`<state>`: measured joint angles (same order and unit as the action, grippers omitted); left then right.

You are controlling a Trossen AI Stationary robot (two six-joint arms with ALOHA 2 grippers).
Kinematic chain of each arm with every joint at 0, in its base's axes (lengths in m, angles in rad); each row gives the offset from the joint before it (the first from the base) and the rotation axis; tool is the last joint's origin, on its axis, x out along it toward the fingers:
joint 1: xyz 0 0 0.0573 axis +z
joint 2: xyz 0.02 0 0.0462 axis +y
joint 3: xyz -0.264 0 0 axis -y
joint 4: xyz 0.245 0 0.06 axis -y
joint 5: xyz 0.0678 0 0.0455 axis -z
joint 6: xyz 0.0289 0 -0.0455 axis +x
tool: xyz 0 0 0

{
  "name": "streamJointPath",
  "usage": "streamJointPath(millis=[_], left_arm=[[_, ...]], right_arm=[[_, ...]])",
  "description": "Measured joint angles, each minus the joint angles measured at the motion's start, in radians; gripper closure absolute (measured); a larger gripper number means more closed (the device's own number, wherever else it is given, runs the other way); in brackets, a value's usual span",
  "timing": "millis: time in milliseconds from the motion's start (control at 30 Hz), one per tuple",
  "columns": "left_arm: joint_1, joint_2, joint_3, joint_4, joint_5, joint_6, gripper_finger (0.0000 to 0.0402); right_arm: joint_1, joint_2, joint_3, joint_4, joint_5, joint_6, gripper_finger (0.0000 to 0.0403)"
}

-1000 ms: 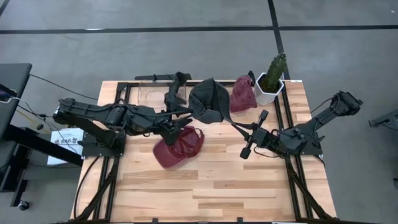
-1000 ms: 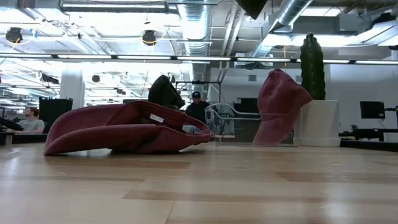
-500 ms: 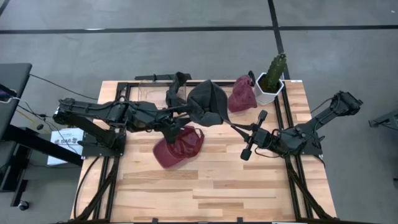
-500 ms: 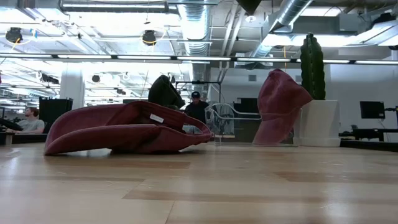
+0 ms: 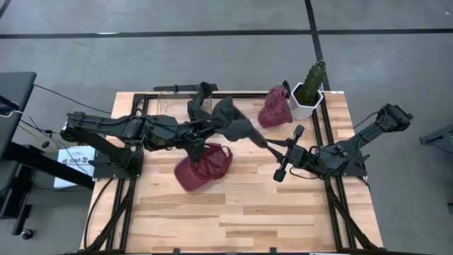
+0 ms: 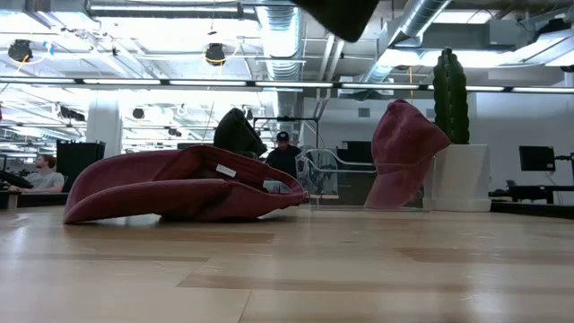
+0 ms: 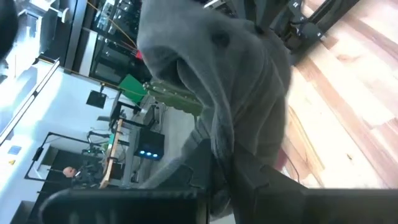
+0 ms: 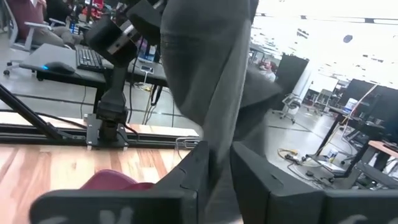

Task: Pick & Place hat
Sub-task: Put the black cap into the left transparent bin

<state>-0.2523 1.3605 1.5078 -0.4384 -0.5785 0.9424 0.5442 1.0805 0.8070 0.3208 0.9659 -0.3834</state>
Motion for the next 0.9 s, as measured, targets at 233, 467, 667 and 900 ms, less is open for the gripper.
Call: streamJointPath(millis=[233, 467, 667, 900], left_arm=[[0.0, 0.0, 0.0, 0.012, -0.001, 0.003, 0.0376], [0.0, 0.0, 0.0, 0.008, -0.076, 0.004, 0.037], [0.007, -0.037, 0.0, -0.122, -0.139, -0.043, 0.0372], [0.041, -0.125, 0.0, -0.276, -0.138, -0.163, 0.0375]], right_arm=[[-0.026, 0.033, 0.0, -0.04, 0.001, 0.013, 0.0282], [-0.059, 0.086, 0.0, -0.059, 0.004, 0.051, 0.0185], [-0.055, 0.078, 0.0, -0.086, 0.019, 0.078, 0.0154], [-0.033, 0.077, 0.0, -0.09, 0.036, 0.071, 0.0154]])
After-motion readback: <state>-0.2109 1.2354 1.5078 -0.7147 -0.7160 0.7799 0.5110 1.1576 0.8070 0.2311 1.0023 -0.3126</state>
